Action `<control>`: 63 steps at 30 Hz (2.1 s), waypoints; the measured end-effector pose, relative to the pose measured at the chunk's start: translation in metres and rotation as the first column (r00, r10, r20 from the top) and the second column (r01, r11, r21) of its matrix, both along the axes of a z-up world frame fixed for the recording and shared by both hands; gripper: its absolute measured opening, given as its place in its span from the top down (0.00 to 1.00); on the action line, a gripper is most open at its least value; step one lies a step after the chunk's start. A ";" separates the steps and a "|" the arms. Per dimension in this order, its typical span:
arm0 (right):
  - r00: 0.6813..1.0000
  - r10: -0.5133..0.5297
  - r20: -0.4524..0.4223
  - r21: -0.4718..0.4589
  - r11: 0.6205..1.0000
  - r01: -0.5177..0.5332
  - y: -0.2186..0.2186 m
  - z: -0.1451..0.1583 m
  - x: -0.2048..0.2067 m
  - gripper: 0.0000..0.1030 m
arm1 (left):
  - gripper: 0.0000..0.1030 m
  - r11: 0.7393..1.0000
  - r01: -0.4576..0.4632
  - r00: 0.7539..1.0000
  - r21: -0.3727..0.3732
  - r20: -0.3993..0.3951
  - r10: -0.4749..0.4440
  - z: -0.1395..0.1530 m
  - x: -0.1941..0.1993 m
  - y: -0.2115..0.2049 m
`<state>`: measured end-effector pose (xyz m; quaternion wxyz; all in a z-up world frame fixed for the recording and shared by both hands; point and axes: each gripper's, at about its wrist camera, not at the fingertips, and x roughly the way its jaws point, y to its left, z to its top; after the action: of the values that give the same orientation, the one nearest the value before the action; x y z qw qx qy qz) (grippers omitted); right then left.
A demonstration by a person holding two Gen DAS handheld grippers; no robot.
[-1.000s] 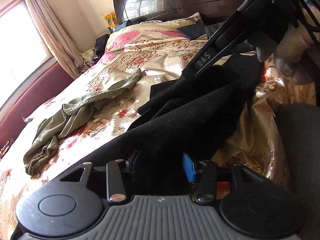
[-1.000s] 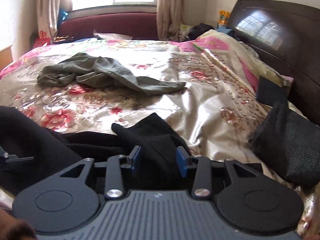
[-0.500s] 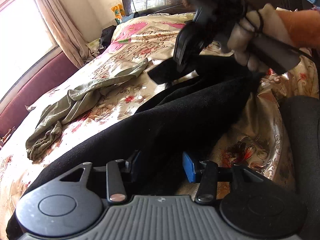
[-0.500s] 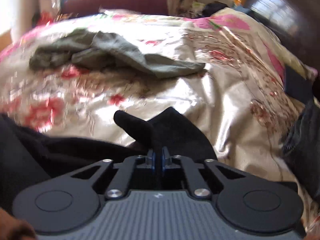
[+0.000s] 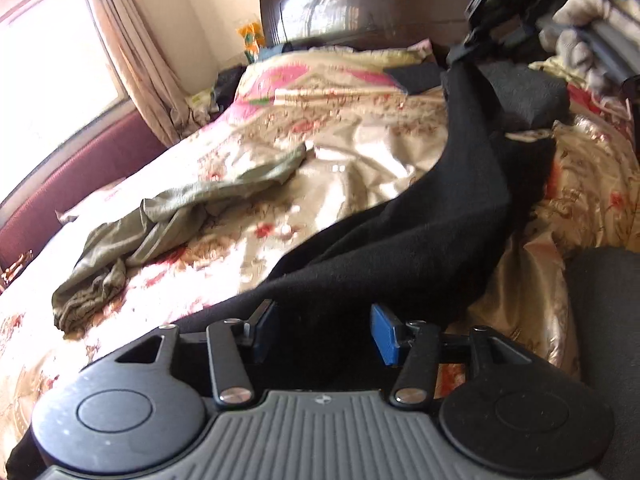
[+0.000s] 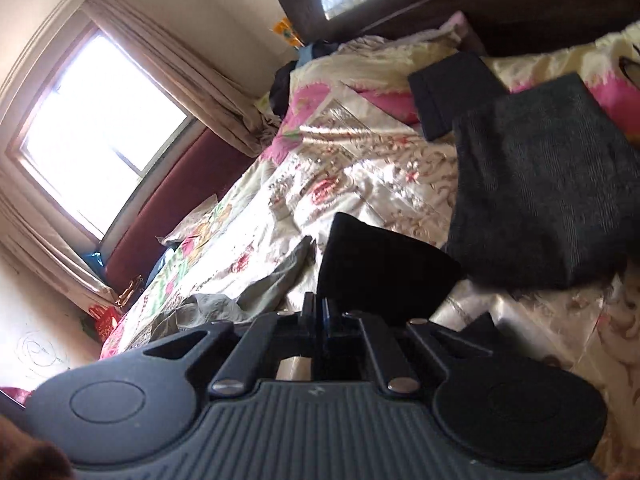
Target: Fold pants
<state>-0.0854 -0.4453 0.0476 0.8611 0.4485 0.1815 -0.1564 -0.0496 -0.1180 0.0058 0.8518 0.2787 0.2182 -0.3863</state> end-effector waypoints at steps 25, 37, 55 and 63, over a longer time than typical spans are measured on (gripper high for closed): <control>0.962 0.178 -0.208 -0.315 0.919 -0.239 0.077 0.043 0.059 0.93 | 0.19 0.995 -0.101 0.983 0.003 0.151 0.100 -0.012 -0.002 0.009; 0.861 0.456 -0.225 0.123 0.890 -0.439 0.142 -0.081 0.046 0.74 | 0.19 0.958 -0.283 0.957 0.053 0.078 0.279 -0.036 0.017 0.069; 0.879 0.462 0.121 0.281 0.833 -0.477 0.171 -0.044 0.077 0.94 | 0.19 0.980 -0.184 0.952 0.075 0.263 0.158 -0.046 0.015 0.017; 0.890 0.455 0.032 0.237 0.862 -0.449 0.183 -0.048 0.025 0.95 | 0.74 0.982 -0.154 0.984 0.105 0.107 0.143 -0.043 0.021 0.040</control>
<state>-0.0601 -0.2619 -0.0006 0.8112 0.4915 0.3097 0.0670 -0.0282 -0.0776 -0.0377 0.8709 0.3282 0.2175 -0.2942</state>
